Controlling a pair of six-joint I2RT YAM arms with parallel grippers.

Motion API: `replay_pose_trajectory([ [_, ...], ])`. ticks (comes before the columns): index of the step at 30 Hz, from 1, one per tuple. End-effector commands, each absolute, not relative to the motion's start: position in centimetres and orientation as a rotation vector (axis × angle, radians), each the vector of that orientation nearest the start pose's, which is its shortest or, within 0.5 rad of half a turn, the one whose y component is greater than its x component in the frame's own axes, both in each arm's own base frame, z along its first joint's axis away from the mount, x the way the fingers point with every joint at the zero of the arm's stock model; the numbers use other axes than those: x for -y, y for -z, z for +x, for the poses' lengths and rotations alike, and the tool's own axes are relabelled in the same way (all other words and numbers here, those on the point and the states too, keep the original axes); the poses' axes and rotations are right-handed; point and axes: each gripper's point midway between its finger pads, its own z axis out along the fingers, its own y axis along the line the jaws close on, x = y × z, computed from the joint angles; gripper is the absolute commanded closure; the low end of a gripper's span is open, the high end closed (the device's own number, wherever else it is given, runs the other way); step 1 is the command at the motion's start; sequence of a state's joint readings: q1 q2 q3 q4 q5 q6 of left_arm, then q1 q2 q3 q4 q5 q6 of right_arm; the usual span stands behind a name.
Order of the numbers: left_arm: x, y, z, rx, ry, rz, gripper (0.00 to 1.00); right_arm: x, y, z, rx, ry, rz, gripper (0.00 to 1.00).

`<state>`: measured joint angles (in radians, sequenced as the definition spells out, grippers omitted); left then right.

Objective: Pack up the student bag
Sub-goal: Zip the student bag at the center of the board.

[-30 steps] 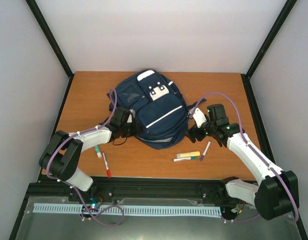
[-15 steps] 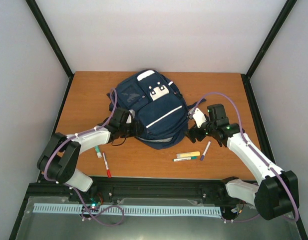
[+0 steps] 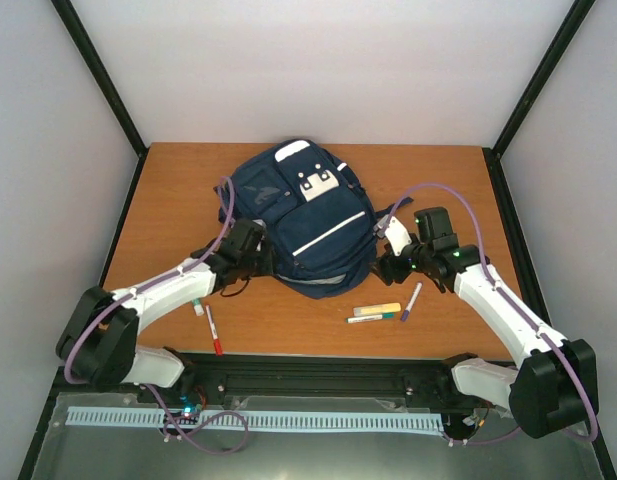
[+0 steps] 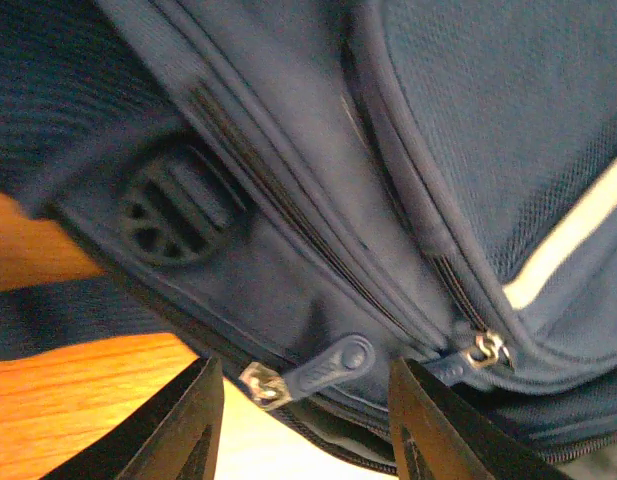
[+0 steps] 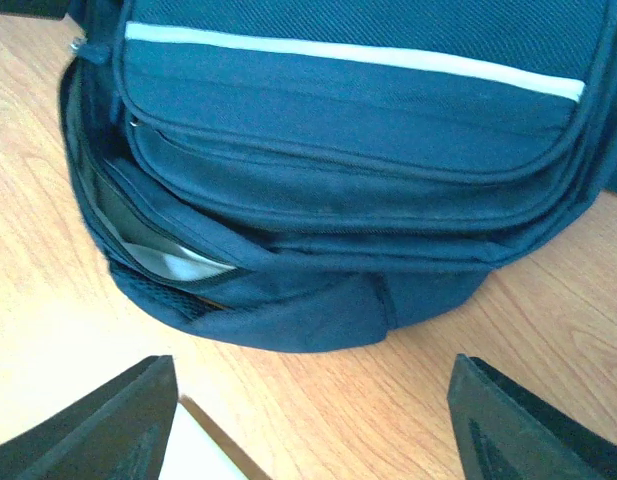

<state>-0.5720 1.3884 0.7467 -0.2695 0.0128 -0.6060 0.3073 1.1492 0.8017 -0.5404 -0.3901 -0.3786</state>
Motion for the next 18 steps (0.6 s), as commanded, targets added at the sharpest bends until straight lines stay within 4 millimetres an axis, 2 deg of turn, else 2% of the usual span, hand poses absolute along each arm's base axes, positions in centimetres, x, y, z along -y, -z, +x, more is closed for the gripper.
replay_pose_trajectory([
  [1,15.7,-11.6,31.4,-2.477,0.314,-0.290,0.53,-17.6,-17.6,27.1,-2.118,-0.576,-1.011,0.28],
  [6,13.3,-11.8,31.8,-2.505,0.316,-0.490,0.57,-20.9,-18.3,27.1,-2.115,-0.665,-1.135,0.39],
  [9,12.7,-11.4,32.5,-2.506,0.353,-0.559,0.57,-22.9,-18.7,27.6,-2.121,-0.712,-1.172,0.43],
  [11,12.6,-10.6,32.9,-2.531,0.389,-0.593,0.50,-24.1,-18.4,27.6,-2.123,-0.718,-1.211,0.43],
  [13,12.7,-10.0,34.1,-2.523,0.459,-0.630,0.42,-25.3,-17.7,27.1,-2.121,-0.704,-1.269,0.44],
  [18,13.5,-7.5,36.2,-2.531,0.607,-0.667,0.43,-27.8,-15.5,25.4,-2.116,-0.637,-1.439,0.49],
])
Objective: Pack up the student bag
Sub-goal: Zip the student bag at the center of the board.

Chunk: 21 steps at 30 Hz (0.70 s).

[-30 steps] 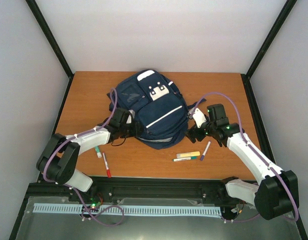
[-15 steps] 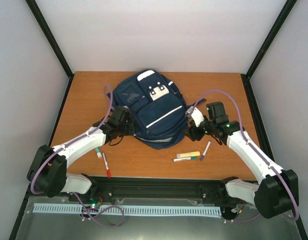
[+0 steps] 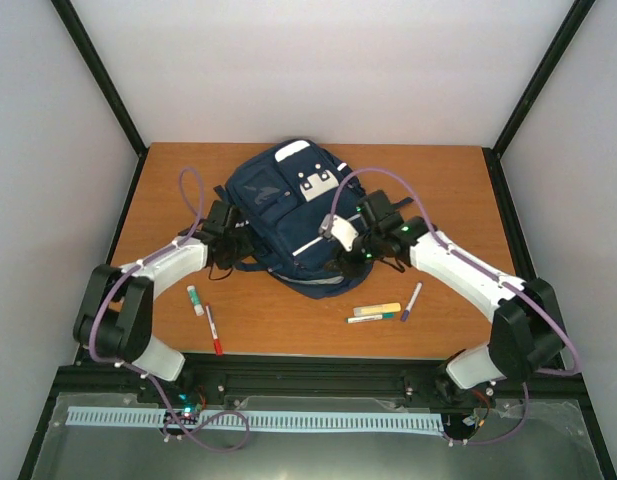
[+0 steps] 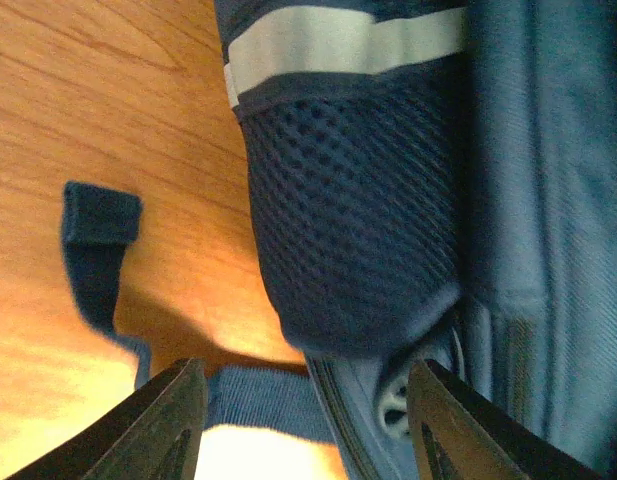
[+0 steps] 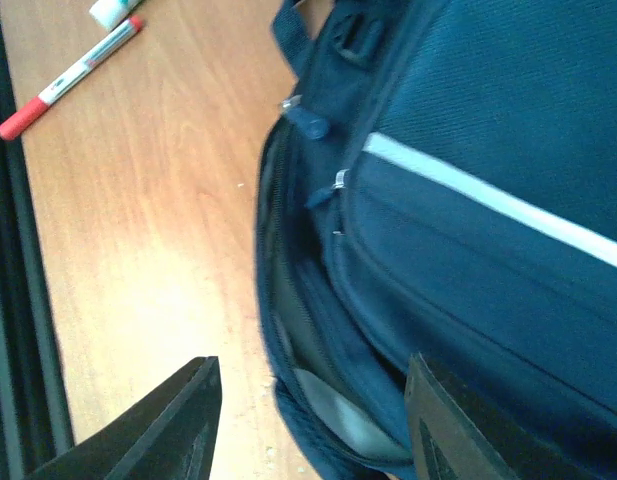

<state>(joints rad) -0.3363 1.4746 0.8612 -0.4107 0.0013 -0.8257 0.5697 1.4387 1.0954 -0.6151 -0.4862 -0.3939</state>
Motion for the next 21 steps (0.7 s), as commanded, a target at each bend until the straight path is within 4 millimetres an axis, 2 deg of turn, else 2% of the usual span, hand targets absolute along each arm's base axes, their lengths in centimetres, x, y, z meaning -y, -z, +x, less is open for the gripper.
replay_pose_trajectory([
  [1,13.7,-7.2,36.6,-2.526,0.625,-0.668,0.44,-28.1,-15.2,25.2,-2.114,-0.628,-1.460,0.49],
  [4,14.6,-6.7,37.5,-2.511,0.686,-0.661,0.54,-28.5,-14.6,25.0,-2.113,-0.623,-1.494,0.51],
  [8,15.8,-6.6,38.0,-2.497,0.784,-0.636,0.75,-28.4,-14.0,25.3,-2.114,-0.598,-1.517,0.53],
  [13,16.8,-7.4,37.4,-2.487,0.833,-0.567,0.96,-28.4,-13.2,25.4,-2.111,-0.576,-1.549,0.55],
  [17,17.6,-7.9,36.1,-2.479,0.862,-0.541,0.99,-29.0,-13.1,25.6,-2.068,-0.539,-1.608,0.56],
  [21,19.3,-8.8,34.7,-2.481,0.884,-0.472,0.99,-30.4,-13.5,25.6,-1.967,-0.527,-1.734,0.56],
])
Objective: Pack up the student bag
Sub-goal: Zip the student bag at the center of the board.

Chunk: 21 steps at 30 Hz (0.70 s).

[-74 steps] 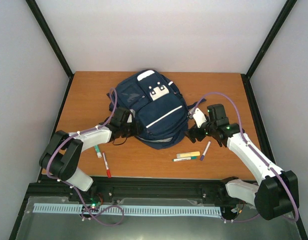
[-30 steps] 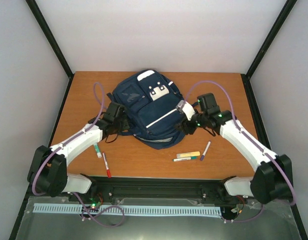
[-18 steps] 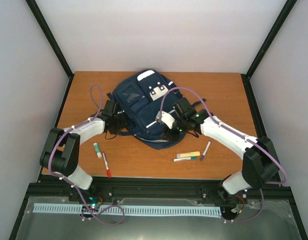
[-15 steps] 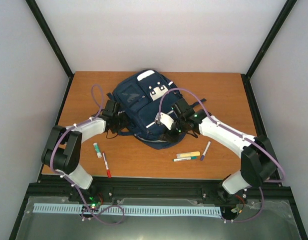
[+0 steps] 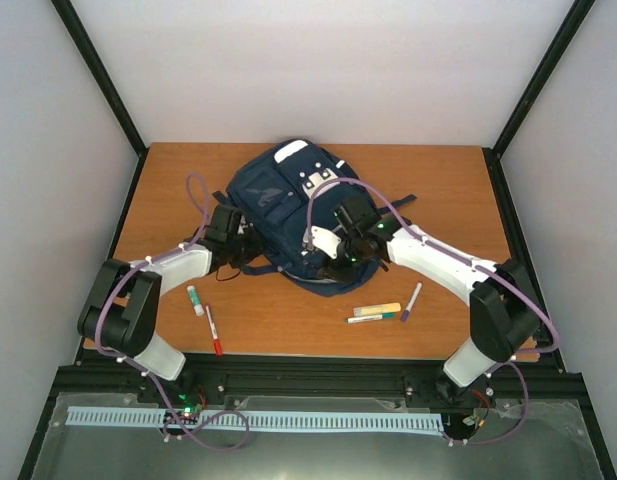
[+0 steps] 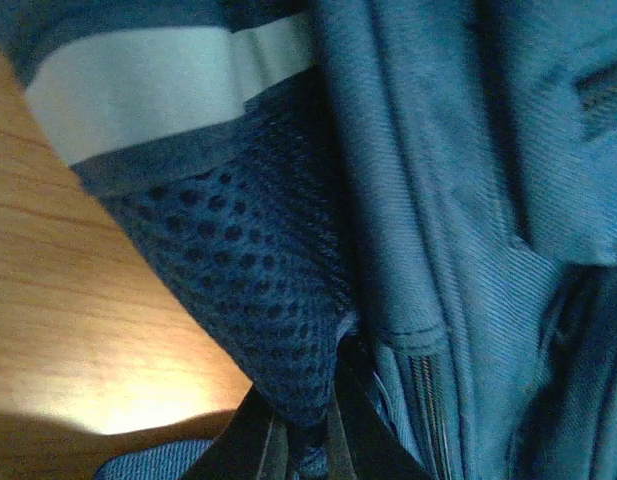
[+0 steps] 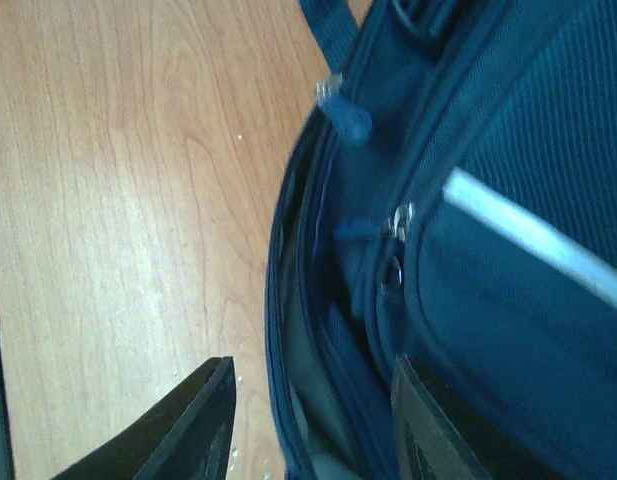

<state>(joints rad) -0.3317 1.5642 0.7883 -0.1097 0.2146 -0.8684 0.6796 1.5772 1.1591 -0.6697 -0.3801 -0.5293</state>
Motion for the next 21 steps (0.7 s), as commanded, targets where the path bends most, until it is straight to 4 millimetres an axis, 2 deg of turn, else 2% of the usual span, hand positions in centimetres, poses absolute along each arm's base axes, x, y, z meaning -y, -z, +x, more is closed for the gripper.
replay_pose_trajectory([
  [1,19.5,-8.9,34.4,-2.482,0.886,-0.462,0.99,-30.8,-13.5,25.4,-1.934,-0.532,-1.778,0.56],
  [6,19.8,-9.1,33.1,-2.476,0.895,-0.455,0.99,-33.0,-12.5,25.6,-1.892,-0.578,-1.884,0.55],
  [13,19.6,-9.0,32.3,-2.468,0.906,-0.461,0.99,-35.2,-11.2,25.6,-1.990,-0.761,-1.858,0.40],
  [18,19.5,-9.0,32.0,-2.462,0.916,-0.460,0.99,-35.9,-10.5,25.9,-2.047,-0.804,-1.831,0.40],
  [21,19.6,-9.1,32.0,-2.458,0.925,-0.463,0.99,-35.9,-10.7,26.0,-2.075,-0.808,-1.789,0.43],
])
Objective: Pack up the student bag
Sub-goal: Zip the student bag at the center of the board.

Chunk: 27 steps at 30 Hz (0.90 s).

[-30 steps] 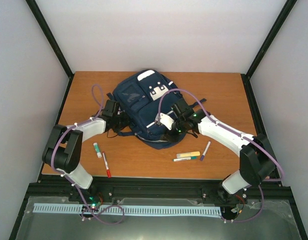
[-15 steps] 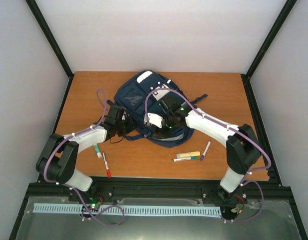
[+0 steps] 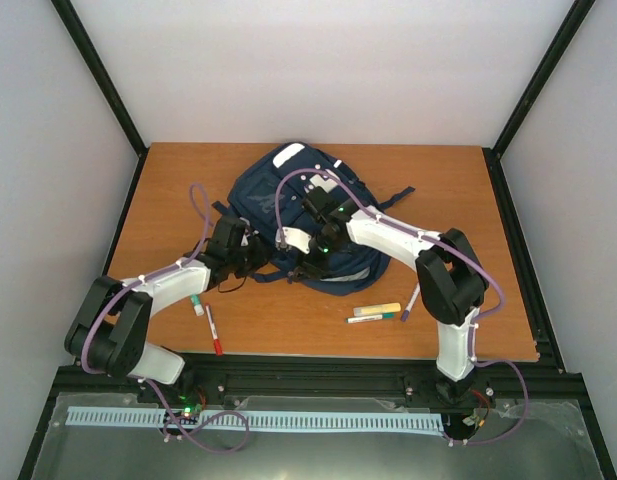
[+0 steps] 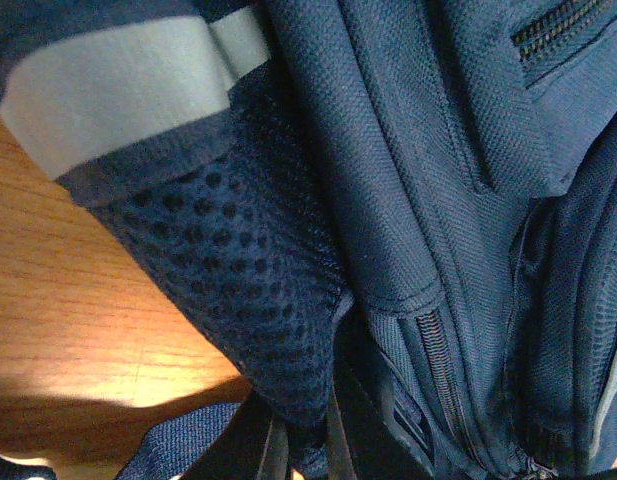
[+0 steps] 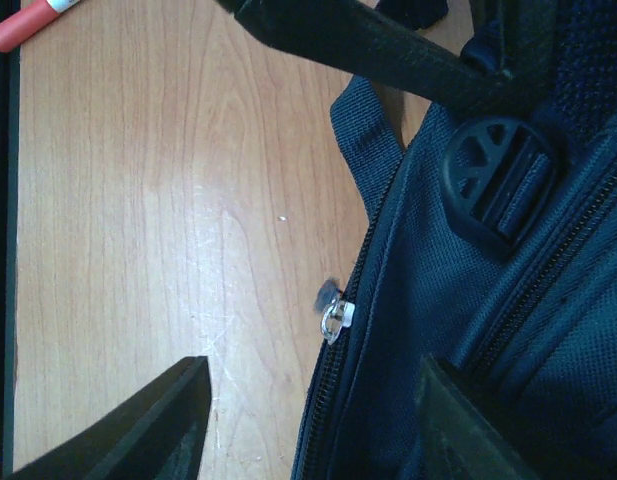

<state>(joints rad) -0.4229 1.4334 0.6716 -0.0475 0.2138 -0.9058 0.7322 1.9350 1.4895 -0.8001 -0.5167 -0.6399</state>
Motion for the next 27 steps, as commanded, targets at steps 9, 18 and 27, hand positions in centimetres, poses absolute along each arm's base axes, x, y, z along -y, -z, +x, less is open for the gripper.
replay_pose_trajectory([
  [9,20.3,-9.3,31.9,-2.455,0.987,-0.466,0.99,-33.4,-12.5,25.2,-2.186,-0.734,-1.503,0.63],
  [18,20.8,-10.1,31.6,-2.429,1.018,-0.480,0.99,-32.1,-8.6,23.0,-2.288,-0.720,-1.521,0.71],
  [27,21.3,-9.6,30.3,-2.425,1.020,-0.524,0.99,-29.7,-6.0,28.4,-2.374,-0.417,-1.361,0.79],
])
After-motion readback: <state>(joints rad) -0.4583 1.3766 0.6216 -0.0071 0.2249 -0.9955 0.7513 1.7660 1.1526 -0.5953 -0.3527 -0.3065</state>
